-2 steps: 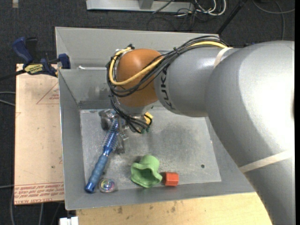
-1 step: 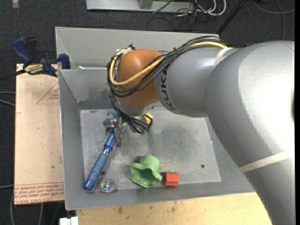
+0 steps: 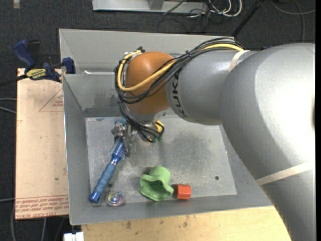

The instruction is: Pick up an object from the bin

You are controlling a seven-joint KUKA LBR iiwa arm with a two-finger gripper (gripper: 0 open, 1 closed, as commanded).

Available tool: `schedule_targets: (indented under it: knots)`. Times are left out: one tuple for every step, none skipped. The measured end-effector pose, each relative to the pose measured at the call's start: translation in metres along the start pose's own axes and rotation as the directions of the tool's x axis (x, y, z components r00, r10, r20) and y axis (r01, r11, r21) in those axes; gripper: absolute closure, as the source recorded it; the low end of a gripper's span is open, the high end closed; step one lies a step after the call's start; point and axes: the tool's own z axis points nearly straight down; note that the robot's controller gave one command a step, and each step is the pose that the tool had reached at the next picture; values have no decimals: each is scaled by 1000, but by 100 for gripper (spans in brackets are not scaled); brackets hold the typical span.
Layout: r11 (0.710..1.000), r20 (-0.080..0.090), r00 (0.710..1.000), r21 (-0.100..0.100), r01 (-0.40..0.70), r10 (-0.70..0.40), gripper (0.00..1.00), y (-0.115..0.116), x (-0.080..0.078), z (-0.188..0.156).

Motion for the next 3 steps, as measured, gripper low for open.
schedule_targets:
  knots:
    - [1000, 5, 1000, 0, -1, 1, 100, 0, -1, -41]
    - [1000, 4, 1000, 0, -2, 2, 100, 0, -2, -53]
    - [1000, 5, 1000, 0, -4, 4, 100, 1, -2, -77]
